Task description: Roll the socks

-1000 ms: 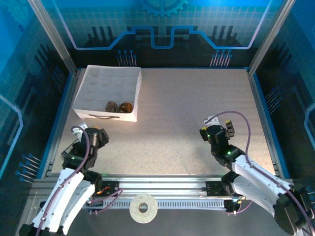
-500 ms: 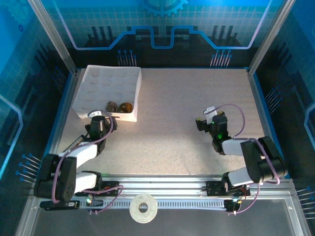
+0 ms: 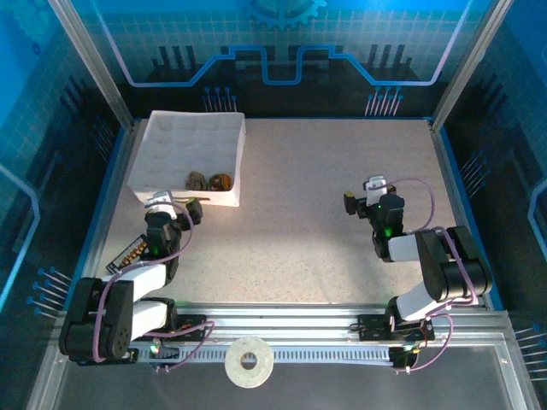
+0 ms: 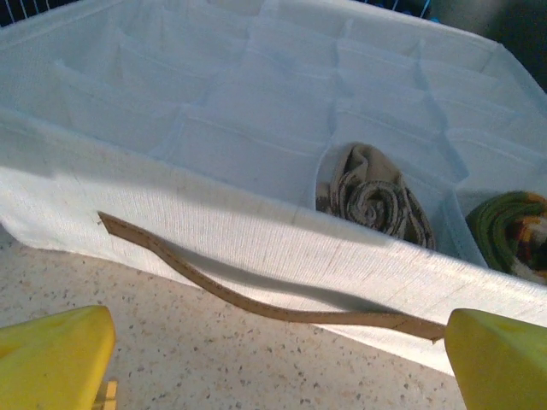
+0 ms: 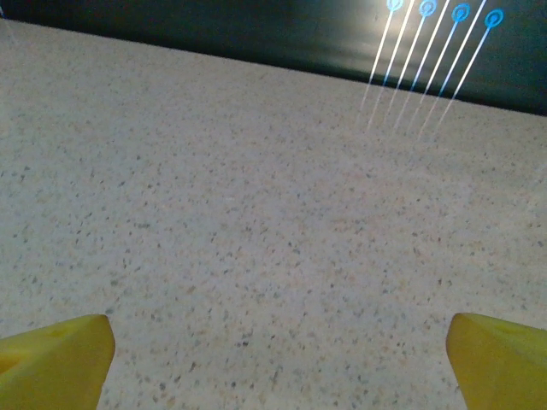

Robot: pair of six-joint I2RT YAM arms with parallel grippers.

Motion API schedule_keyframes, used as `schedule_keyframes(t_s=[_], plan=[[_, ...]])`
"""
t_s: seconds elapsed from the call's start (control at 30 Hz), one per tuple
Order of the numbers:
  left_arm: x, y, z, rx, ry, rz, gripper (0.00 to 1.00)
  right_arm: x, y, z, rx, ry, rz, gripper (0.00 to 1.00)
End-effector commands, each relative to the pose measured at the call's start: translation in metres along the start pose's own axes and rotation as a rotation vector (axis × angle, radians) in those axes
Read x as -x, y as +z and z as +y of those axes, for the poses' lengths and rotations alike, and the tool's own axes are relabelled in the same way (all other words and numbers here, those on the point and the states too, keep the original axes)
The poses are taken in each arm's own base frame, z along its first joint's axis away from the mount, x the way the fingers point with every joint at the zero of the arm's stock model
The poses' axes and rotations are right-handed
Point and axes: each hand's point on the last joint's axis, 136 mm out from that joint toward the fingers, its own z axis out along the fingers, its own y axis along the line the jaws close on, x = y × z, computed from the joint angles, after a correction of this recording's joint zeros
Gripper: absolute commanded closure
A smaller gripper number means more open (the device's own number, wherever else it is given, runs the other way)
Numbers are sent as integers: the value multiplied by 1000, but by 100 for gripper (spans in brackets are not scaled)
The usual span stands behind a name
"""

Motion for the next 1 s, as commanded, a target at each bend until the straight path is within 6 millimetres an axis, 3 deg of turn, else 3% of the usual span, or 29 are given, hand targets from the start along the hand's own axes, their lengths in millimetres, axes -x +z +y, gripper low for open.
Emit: schedule_keyframes(t_s=[0.0,0.13,0.23,0.3,0.37,0.57,0.63,0.7,0.8,0.97], plan=[[19,8,3,19,48,-25,1,1,3,-5,-22,23,2,0],[24,32,19,54,83,35,1,1,3,-14,-72,44,6,0],[21,36,8,14,112,66,1,0,2,-20,-107,59,8,0],[22,35,-4,-46,14,18,1,0,2,-20,-106,59,8,0],[20,34,-16,-65,71,16,1,0,2,-20,-107,58,7,0],[15,43,-12,-65,65,-26,1,1,2,-13,-79,33,1,0],[0,45,-20,-107,100,7,1,2,2,-12,-75,31,0,0],[0,49,-27,-127,141,-46,1,1,2,-12,-76,30,1,0],[-2,61,-23,-50,146,36,1,1,2,-11,-72,30,1,0],[-3,59,-23,-53,146,38,1,1,2,-11,-70,30,2,0]])
